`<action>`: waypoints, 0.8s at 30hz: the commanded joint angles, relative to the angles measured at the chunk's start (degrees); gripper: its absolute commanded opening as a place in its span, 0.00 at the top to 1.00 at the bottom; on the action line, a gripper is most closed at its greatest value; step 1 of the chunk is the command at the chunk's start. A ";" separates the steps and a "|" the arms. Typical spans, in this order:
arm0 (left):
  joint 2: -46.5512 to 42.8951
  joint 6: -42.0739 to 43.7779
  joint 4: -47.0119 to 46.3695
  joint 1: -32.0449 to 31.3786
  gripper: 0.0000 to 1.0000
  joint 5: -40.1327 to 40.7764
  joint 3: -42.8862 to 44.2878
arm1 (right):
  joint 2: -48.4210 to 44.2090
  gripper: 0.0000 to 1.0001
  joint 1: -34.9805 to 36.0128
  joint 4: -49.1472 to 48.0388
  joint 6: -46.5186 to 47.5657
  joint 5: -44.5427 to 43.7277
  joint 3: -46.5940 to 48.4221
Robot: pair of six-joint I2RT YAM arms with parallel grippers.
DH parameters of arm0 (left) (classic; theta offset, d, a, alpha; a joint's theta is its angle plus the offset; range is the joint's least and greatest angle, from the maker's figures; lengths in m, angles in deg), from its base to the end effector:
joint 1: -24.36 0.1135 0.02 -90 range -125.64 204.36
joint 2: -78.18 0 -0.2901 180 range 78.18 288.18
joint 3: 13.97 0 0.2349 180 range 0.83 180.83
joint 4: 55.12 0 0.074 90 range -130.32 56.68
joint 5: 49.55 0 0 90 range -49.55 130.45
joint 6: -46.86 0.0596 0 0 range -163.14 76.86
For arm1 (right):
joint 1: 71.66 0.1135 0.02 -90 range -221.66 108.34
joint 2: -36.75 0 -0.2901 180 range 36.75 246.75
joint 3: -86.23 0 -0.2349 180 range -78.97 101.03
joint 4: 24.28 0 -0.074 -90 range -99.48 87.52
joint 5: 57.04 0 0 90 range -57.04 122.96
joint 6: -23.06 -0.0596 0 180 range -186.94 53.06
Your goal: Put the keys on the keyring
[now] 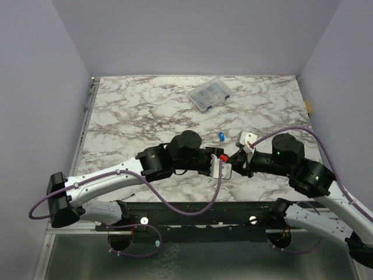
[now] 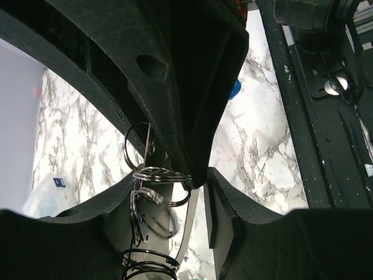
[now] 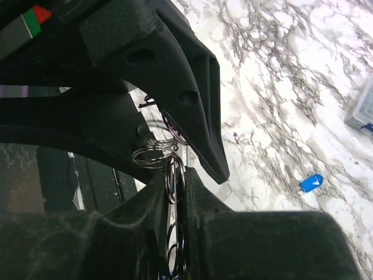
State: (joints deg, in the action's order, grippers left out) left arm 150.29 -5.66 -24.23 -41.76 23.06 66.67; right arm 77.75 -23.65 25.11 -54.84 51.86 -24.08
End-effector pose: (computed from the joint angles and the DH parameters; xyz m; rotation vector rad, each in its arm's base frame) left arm 0.0988 -0.2671 0.3746 1.6851 1.0674 -0.6228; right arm 0.0720 0.1089 0.3705 -1.1825 1.5912 0.7314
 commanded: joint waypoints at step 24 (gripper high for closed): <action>-16.09 -0.96 -14.10 0.37 0.38 1.34 -12.64 | -7.96 0.99 -0.11 -2.76 6.92 0.88 -7.21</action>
State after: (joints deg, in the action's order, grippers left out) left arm 140.52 -7.35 -37.76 -42.42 23.39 54.70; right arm 73.18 -22.49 14.05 -50.07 55.77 -30.20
